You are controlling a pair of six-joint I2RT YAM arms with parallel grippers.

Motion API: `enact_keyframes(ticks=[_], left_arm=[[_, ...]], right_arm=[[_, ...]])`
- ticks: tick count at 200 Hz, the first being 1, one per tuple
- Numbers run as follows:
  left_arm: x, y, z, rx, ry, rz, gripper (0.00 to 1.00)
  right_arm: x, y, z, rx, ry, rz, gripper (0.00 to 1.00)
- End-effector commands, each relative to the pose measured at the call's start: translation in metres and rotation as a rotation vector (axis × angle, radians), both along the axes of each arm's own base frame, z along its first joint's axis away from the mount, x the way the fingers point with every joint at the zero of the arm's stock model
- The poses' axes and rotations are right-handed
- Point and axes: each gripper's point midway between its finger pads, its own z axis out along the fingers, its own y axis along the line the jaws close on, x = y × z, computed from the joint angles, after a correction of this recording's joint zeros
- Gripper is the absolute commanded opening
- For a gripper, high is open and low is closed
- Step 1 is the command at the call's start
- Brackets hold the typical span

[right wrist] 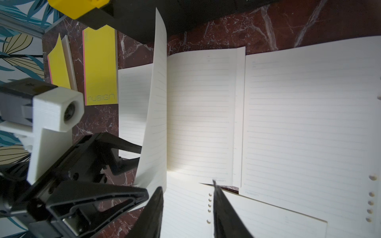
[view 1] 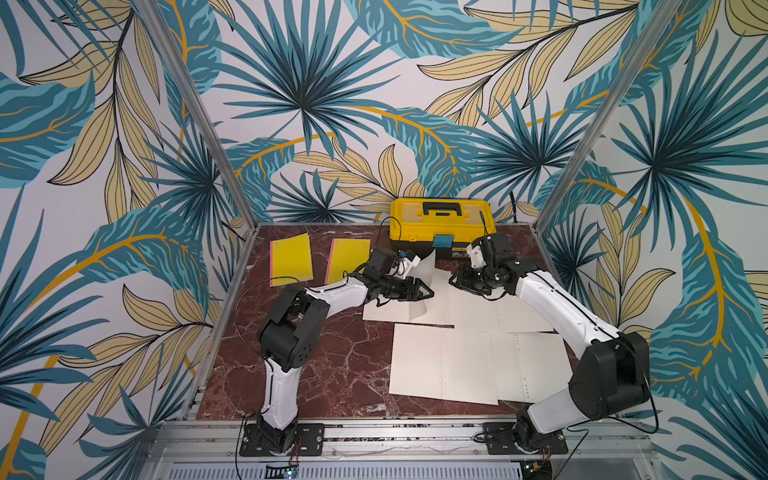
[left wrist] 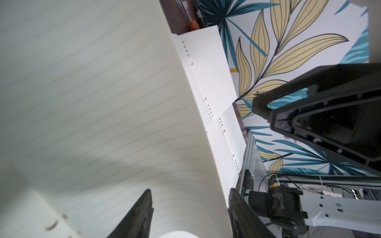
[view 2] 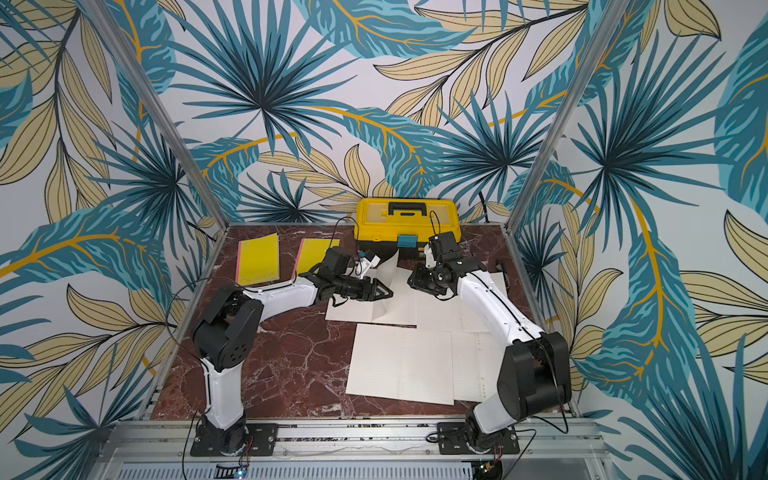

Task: Close the notebook
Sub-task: Close the notebook at the center of the board.

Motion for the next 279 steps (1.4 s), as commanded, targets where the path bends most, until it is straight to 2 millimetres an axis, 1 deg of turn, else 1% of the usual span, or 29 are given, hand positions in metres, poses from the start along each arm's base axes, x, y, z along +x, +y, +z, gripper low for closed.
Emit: enact_keyframes(ticks=[1,38,50,62,81,91,111,122,134,146,157,171,191,217,239,257,279], left_arm=[[-0.004,-0.017,0.042,-0.157,-0.070,-0.086,0.60],[-0.011,-0.018,0.054,-0.222,-0.079,-0.122,0.62],[-0.012,-0.018,0.055,-0.222,-0.087,-0.118,0.62],[-0.007,-0.013,0.051,-0.183,-0.105,-0.073,0.62],[0.000,0.000,0.042,-0.075,-0.142,0.012,0.61],[0.001,0.008,0.042,-0.031,-0.161,0.043,0.61],[0.009,0.028,0.037,0.087,-0.185,0.134,0.61],[0.015,0.042,0.031,0.152,-0.175,0.189,0.62],[0.018,0.055,0.024,0.190,-0.147,0.226,0.62],[0.024,0.073,0.010,0.228,-0.084,0.285,0.61],[0.027,0.088,-0.001,0.225,-0.038,0.318,0.61],[0.028,0.106,-0.016,0.249,0.002,0.362,0.61],[0.025,0.127,-0.030,0.293,0.028,0.402,0.60],[0.021,0.143,-0.044,0.330,0.054,0.422,0.60],[0.019,0.151,-0.048,0.329,0.063,0.437,0.60],[0.018,0.156,-0.049,0.331,0.066,0.449,0.60],[0.018,0.161,-0.051,0.333,0.073,0.458,0.60]], right_arm=[[-0.008,-0.001,0.010,-0.006,-0.009,0.012,0.41],[-0.005,0.003,0.018,0.013,-0.020,0.021,0.42],[-0.004,0.004,0.020,0.018,-0.022,0.023,0.41],[-0.003,0.006,0.019,0.026,-0.021,0.028,0.42],[-0.001,0.012,0.016,0.047,-0.009,0.041,0.42],[0.001,0.015,0.013,0.063,-0.001,0.051,0.41],[0.006,0.025,0.007,0.086,0.005,0.073,0.40],[0.010,0.031,0.004,0.098,0.006,0.090,0.37],[0.013,0.039,-0.001,0.110,0.016,0.103,0.34],[0.017,0.048,-0.008,0.123,0.028,0.121,0.30],[0.020,0.056,-0.015,0.134,0.042,0.135,0.27],[0.024,0.067,-0.024,0.145,0.057,0.150,0.25],[0.028,0.082,-0.039,0.153,0.084,0.176,0.22],[0.030,0.101,-0.061,0.150,0.127,0.211,0.19],[0.031,0.118,-0.077,0.154,0.152,0.237,0.18],[0.032,0.127,-0.088,0.156,0.171,0.247,0.17],[0.037,0.133,-0.099,0.162,0.184,0.249,0.16]])
